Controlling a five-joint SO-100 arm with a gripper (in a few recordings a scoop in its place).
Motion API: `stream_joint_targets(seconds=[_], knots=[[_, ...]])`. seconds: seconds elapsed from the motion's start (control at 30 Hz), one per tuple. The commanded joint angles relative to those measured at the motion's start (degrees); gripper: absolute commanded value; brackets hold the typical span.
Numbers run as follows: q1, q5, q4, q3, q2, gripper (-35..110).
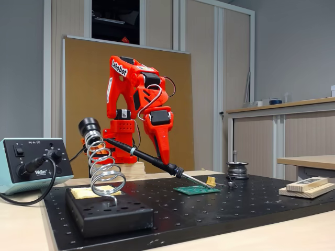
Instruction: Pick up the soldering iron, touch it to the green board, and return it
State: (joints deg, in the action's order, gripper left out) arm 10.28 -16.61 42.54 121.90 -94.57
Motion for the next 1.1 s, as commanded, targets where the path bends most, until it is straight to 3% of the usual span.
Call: stream_joint_targets(seconds=[0.0, 0.3, 0.73, 1.07], knots=[[0.97, -0.53, -0.09, 0.7, -2.64, 0], [-0.26, 0.7, 1.14, 0.09, -3.78, 0], [-10.99, 10.99, 14.85, -3.16, -14.24, 0], [-20.13, 12.04, 28.48, -14.59, -17.05, 0]])
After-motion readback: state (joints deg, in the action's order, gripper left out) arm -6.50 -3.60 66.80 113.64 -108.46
